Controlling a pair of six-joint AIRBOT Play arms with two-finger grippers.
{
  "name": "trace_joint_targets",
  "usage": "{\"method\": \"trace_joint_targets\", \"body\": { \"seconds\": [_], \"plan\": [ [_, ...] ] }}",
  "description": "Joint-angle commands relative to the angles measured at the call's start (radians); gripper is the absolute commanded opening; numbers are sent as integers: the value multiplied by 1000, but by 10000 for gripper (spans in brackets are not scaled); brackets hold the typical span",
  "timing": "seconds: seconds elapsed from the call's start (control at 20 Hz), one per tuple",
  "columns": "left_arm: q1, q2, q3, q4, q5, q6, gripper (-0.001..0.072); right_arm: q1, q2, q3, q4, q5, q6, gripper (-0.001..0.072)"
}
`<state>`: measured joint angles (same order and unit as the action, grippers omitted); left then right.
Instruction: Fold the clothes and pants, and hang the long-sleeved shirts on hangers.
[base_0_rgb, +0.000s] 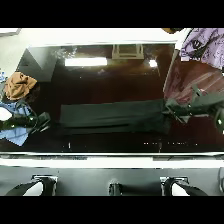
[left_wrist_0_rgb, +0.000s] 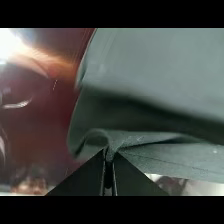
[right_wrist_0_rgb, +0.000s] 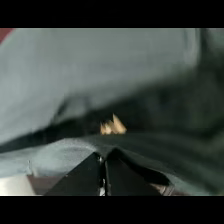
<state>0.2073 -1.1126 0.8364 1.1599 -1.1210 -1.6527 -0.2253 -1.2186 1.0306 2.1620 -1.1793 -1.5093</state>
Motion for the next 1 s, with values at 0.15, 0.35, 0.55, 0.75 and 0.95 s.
{"method": "trace_joint_targets", "body": {
  "seconds": [0.15,0.35,0.55,0.75,0.95],
  "plan": [
    [-63,-310,275,35,57,6,13,51,-270,236,-84,99,26,22],
    [-83,-430,373,45,57,6,13,51,-354,281,-82,149,24,23],
    [-111,-513,420,56,68,6,14,68,-410,282,-78,210,6,24],
    [-125,-525,428,56,117,-12,220,85,-449,283,-78,214,5,75],
    [-107,-492,512,66,50,-25,553,-25,-440,410,-80,-11,-6,465]
  ]
}}
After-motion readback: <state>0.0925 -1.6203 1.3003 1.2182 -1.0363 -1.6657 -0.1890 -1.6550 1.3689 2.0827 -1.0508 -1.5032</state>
